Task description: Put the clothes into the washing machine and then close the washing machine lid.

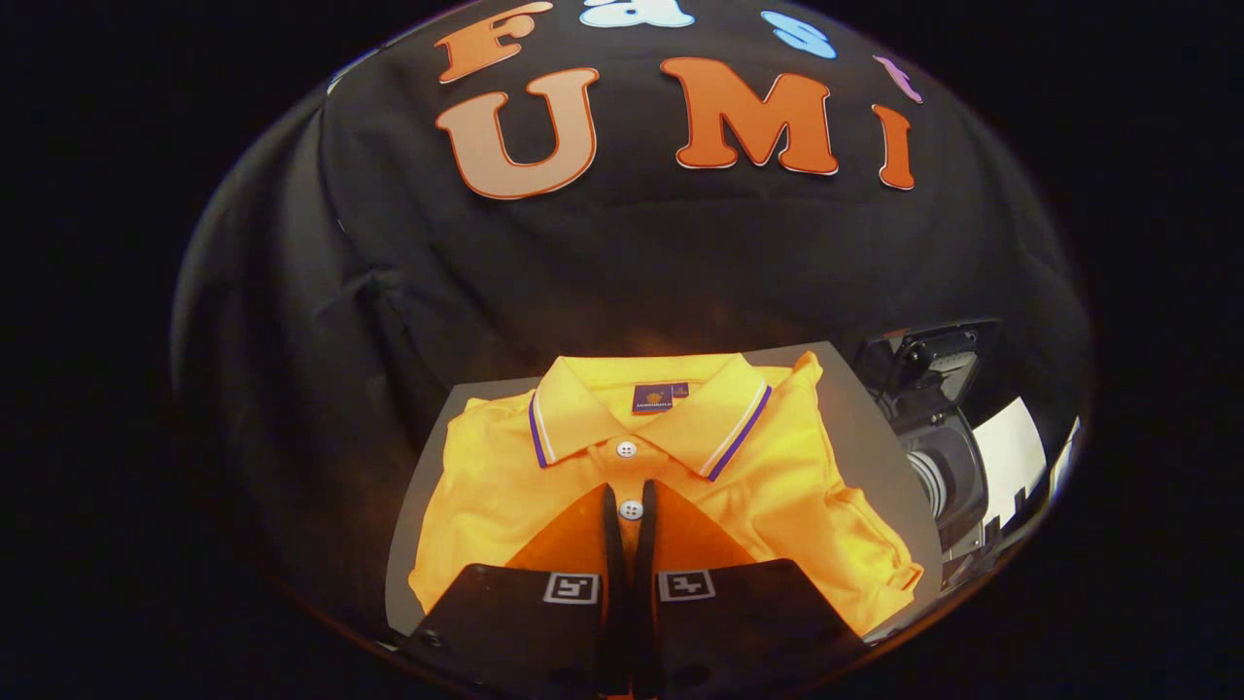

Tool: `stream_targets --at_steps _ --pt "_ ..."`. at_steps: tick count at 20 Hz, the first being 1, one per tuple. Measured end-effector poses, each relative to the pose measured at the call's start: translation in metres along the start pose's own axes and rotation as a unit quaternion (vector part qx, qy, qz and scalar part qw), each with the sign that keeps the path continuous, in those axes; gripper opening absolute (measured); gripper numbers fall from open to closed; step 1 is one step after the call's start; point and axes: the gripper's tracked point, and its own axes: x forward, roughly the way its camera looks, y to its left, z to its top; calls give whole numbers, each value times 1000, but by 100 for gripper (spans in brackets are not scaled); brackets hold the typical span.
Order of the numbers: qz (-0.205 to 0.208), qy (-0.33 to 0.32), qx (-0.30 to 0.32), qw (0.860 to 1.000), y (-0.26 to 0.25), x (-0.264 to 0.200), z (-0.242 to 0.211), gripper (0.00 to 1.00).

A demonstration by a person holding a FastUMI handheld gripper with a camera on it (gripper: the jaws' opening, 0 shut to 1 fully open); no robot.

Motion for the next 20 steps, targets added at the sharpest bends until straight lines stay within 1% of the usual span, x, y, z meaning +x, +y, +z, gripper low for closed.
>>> stream_targets --at_steps 5,7,11,15,18,20 --pt "19 -46 11 999 -3 -34 39 9" --pt "24 -62 14 998 -14 -47 50 9" --pt "36 -93 27 995 -56 -84 68 9" --pt "50 -126 49 989 -116 -124 90 8" --pt "58 -143 61 986 -175 -148 99 9" --pt "54 -146 58 986 -221 -156 100 9"
